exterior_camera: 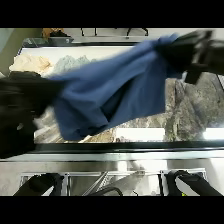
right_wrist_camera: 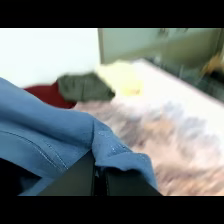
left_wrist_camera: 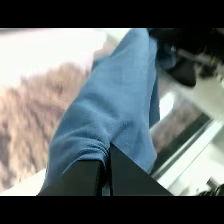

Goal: Fold the shirts.

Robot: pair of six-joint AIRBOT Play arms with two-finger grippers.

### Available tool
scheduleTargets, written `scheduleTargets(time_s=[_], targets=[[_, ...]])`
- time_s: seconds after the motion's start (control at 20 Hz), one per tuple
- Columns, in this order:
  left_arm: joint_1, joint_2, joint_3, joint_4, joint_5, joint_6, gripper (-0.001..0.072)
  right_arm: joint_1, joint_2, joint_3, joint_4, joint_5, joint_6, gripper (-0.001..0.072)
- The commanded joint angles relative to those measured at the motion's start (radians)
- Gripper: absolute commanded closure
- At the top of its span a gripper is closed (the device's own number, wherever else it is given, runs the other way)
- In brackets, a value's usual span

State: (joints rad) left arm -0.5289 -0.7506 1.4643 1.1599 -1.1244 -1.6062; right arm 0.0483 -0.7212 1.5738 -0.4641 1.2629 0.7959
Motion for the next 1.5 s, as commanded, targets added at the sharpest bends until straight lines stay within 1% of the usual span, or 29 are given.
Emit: scheduleTargets(time_s=[0.0, 0.05, 0.15, 0.2, 0.25, 0.3, 0.4, 0.45, 0.55, 0.6, 0.65, 0.7, 0.8, 0.9, 1.0, 1.15, 1.25, 1.45], targets=[[0.0, -0.108, -0.235, 0.024, 0.003, -0.022, 0.0691, 0.003, -0.165, -0.091, -0.014, 0.172, 0.084, 0.069], [0.0, -0.156, -0.307, 0.024, 0.037, -0.015, 0.0691, 0.006, -0.22, -0.15, -0.015, 0.175, 0.081, 0.069], [0.013, -0.274, -0.431, 0.017, 0.116, 0.014, 0.0692, 0.006, -0.333, -0.262, -0.015, 0.171, 0.039, 0.069], [0.035, -0.348, -0.47, 0.016, 0.141, 0.029, 0.0692, 0.006, -0.392, -0.308, -0.015, 0.148, 0.038, 0.0655], [0.065, -0.422, -0.494, 0.015, 0.157, 0.039, 0.0692, 0.003, -0.454, -0.344, -0.024, 0.105, 0.039, 0.0453], [0.097, -0.489, -0.5, 0.015, 0.157, 0.059, 0.0692, -0.005, -0.51, -0.355, -0.056, 0.074, 0.051, 0.0323], [0.163, -0.608, -0.47, 0.014, 0.121, 0.112, 0.0692, -0.043, -0.565, -0.354, -0.077, 0.04, 0.093, 0.0323], [0.195, -0.651, -0.447, 0.014, 0.11, 0.133, 0.0692, -0.071, -0.567, -0.354, -0.08, 0.025, 0.099, 0.0323], [0.25, -0.707, -0.392, 0.014, 0.109, 0.151, 0.0692, -0.13, -0.547, -0.354, -0.114, 0.02, 0.157, 0.0319], [0.272, -0.726, -0.366, 0.014, 0.11, 0.152, 0.0692, -0.147, -0.53, -0.359, -0.174, 0.019, 0.203, 0.0287], [0.291, -0.742, -0.342, 0.014, 0.111, 0.154, 0.0692, -0.147, -0.516, -0.378, -0.233, 0.018, 0.245, 0.0147], [0.306, -0.759, -0.315, 0.015, 0.109, 0.165, 0.0692, -0.134, -0.502, -0.418, -0.267, 0.016, 0.27, 0.0092], [0.323, -0.788, -0.274, 0.014, 0.088, 0.177, 0.0692, -0.077, -0.494, -0.518, -0.258, -0.024, 0.271, 0.0092], [0.323, -0.807, -0.253, 0.015, 0.082, 0.178, 0.0692, 0.022, -0.497, -0.6, -0.258, -0.146, 0.27, 0.0092], [0.317, -0.807, -0.253, 0.014, 0.08, 0.178, 0.0692, 0.11, -0.507, -0.61, -0.239, -0.249, 0.271, 0.0092], [0.311, -0.807, -0.253, 0.015, 0.069, 0.185, 0.0692, 0.193, -0.507, -0.609, -0.137, -0.378, 0.243, 0.0093], [0.303, -0.807, -0.253, 0.015, 0.069, 0.185, 0.0692, 0.22, -0.507, -0.609, -0.098, -0.411, 0.233, 0.0093], [0.304, -0.807, -0.253, -0.01, 0.069, 0.185, 0.0692, 0.233, -0.522, -0.609, -0.088, -0.459, 0.229, 0.0095]])
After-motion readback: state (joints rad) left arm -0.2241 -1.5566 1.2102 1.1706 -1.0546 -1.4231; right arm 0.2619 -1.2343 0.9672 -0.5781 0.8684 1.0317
